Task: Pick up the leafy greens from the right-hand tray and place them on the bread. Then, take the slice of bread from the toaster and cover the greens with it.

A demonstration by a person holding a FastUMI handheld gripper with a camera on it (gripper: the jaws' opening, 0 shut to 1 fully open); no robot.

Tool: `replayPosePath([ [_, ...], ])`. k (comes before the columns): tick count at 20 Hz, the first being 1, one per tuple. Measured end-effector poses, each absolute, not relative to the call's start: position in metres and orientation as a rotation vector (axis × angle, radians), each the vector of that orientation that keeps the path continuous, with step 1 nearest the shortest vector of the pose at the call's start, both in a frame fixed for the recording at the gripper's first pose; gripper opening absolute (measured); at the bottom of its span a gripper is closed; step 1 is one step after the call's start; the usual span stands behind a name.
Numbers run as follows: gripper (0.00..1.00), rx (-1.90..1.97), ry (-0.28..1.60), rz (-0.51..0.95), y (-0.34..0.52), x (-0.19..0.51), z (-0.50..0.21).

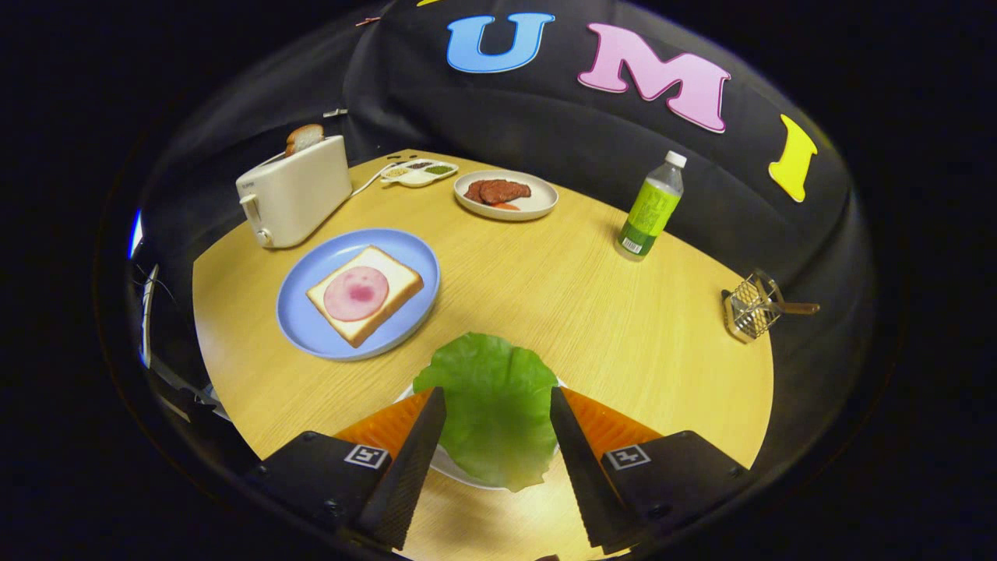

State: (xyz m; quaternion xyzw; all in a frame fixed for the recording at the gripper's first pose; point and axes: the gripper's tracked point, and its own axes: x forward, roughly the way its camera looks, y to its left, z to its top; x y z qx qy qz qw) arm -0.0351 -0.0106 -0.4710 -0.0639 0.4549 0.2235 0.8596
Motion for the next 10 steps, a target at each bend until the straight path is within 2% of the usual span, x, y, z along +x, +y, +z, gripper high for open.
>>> replayPosePath([
  [2,0.85,-0.134,0.990,0.488,-0.008,-0.037,-0.486],
  [6,0.77,-0.117,1.059,0.512,-0.003,-0.039,-0.504],
  [10,0.77,-0.078,1.135,0.525,0.001,-0.046,-0.515],
])
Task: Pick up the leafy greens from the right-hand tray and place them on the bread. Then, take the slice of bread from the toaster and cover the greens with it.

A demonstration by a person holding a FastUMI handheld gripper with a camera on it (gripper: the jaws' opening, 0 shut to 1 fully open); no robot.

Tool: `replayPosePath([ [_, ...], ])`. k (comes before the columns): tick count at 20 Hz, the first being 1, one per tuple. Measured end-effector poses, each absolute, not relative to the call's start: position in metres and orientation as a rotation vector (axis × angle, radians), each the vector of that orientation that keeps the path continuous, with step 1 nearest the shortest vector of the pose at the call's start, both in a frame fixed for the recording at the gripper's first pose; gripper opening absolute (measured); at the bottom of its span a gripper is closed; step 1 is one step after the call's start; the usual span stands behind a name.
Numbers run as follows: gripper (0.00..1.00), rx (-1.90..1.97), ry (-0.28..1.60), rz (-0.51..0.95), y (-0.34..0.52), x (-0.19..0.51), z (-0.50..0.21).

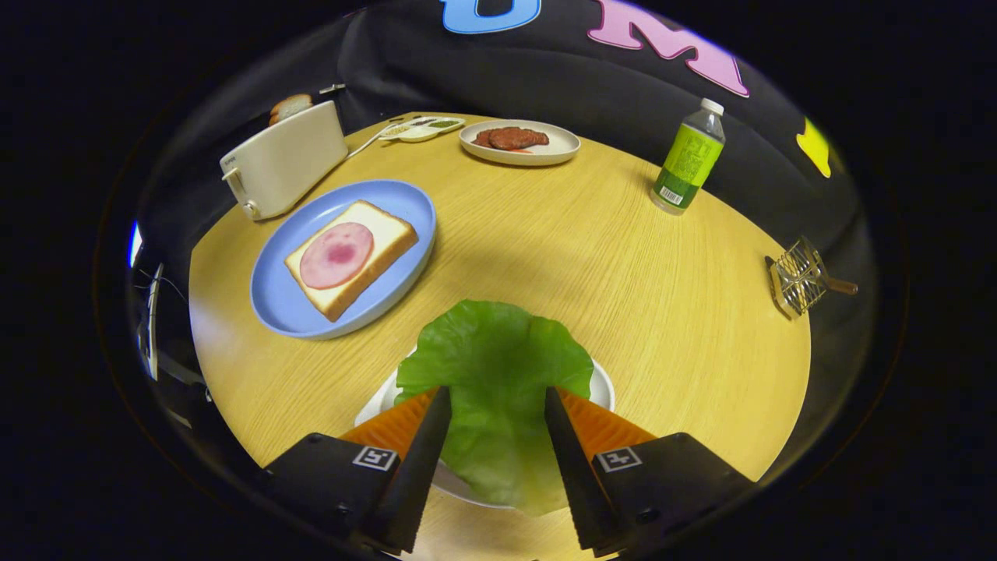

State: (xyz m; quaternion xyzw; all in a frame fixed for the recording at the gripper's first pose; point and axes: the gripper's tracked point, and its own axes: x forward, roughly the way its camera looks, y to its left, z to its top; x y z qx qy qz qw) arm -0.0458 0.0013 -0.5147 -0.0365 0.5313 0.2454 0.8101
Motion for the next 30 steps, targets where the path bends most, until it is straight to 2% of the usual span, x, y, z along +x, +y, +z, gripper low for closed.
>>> replayPosePath([
  [3,0.72,-0.068,1.156,0.523,0.000,-0.047,-0.514],
  [4,0.66,-0.075,1.155,0.528,0.000,-0.046,-0.514],
  [7,0.11,-0.078,1.162,0.519,0.000,-0.050,-0.511],
  [9,0.07,-0.070,1.169,0.514,0.002,-0.051,-0.507],
  [17,0.06,0.021,1.034,0.479,0.013,-0.024,-0.431],
  [23,0.06,0.022,0.966,0.570,0.082,-0.011,-0.387],
  [30,0.06,-0.011,0.974,0.637,0.159,-0.002,-0.390],
])
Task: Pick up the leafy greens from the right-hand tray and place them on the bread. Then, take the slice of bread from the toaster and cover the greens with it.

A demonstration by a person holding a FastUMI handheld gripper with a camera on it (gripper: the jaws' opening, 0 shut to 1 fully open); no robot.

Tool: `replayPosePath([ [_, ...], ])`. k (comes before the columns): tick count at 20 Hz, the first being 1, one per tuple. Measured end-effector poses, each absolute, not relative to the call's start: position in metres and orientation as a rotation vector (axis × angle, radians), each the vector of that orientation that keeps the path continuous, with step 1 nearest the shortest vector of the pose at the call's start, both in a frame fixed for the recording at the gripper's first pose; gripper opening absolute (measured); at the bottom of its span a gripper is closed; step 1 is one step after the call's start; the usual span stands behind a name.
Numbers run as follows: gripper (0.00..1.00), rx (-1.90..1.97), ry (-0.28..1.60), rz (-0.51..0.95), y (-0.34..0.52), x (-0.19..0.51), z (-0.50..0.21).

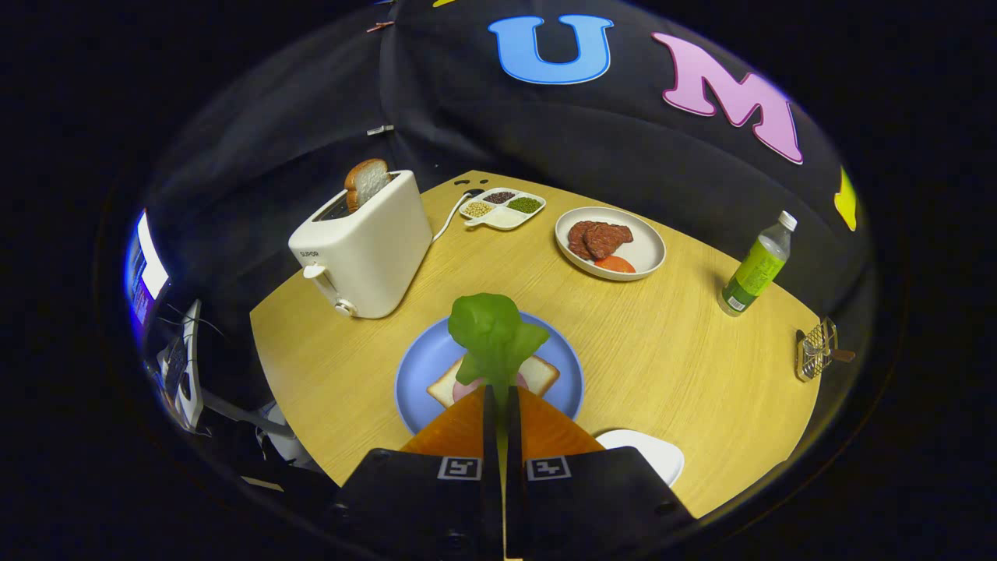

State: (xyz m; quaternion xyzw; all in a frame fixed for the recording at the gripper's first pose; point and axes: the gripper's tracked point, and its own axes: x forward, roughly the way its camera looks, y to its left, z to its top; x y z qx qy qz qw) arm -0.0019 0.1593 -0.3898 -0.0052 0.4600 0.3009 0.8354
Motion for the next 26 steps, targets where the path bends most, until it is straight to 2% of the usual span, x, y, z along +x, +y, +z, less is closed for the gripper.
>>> replayPosePath([
  [6,0.06,-0.019,1.005,0.621,0.179,0.009,-0.405],
  [9,0.16,-0.030,1.005,0.586,0.176,0.016,-0.412],
  [13,0.74,-0.037,0.960,0.551,0.173,0.027,-0.407],
  [20,0.74,-0.026,0.928,0.557,0.169,0.028,-0.385],
  [26,0.73,0.009,0.823,0.600,0.203,0.042,-0.330],
])
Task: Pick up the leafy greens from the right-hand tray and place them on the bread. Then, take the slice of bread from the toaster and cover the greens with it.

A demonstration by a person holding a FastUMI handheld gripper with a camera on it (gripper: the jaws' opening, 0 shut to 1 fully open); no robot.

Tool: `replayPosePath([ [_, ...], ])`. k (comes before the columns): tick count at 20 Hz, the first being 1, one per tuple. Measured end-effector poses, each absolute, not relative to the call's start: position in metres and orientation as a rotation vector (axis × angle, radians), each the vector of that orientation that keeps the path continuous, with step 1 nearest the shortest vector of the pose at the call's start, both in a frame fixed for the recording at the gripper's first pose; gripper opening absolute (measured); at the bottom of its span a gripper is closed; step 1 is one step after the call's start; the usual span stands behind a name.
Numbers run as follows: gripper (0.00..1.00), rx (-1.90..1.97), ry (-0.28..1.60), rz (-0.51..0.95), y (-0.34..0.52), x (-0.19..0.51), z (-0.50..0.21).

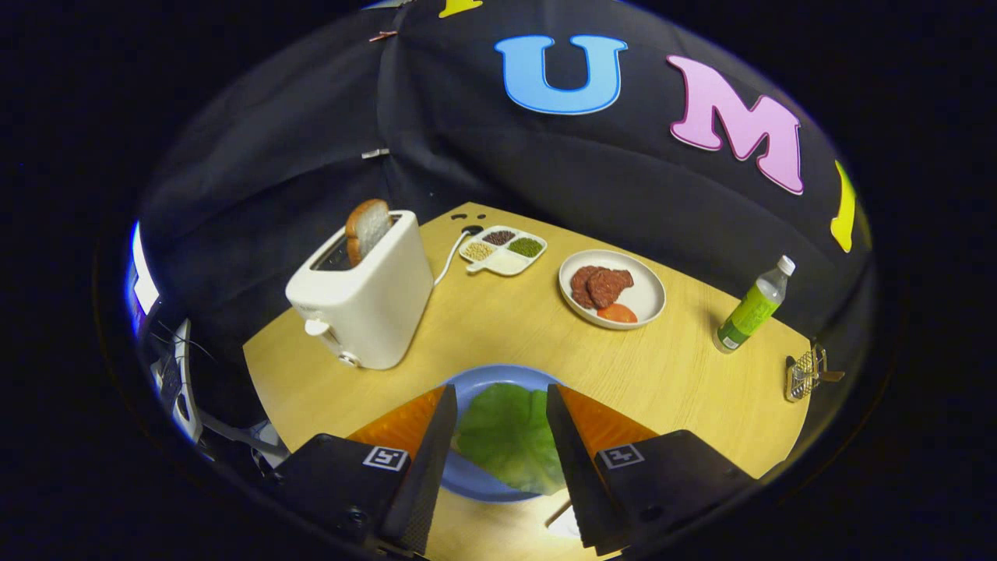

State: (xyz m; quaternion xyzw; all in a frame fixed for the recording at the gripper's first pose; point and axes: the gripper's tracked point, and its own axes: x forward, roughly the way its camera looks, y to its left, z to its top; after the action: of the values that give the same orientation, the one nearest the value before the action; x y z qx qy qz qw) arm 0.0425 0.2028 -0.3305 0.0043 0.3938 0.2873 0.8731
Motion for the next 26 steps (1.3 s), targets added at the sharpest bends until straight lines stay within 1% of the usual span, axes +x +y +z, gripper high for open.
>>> replayPosePath([
  [6,0.73,0.042,0.691,0.686,0.272,0.070,-0.257],
  [10,0.73,0.045,0.645,0.719,0.315,0.083,-0.234],
  [12,0.77,0.054,0.647,0.732,0.338,0.086,-0.236],
  [13,0.81,0.053,0.652,0.734,0.347,0.089,-0.238],
  [18,0.84,0.034,0.685,0.746,0.400,0.104,-0.256],
  [20,0.85,0.021,0.702,0.724,0.418,0.113,-0.270],
  [22,0.88,0.000,0.726,0.690,0.429,0.125,-0.285],
  [26,0.88,-0.024,0.776,0.656,0.444,0.139,-0.307],
])
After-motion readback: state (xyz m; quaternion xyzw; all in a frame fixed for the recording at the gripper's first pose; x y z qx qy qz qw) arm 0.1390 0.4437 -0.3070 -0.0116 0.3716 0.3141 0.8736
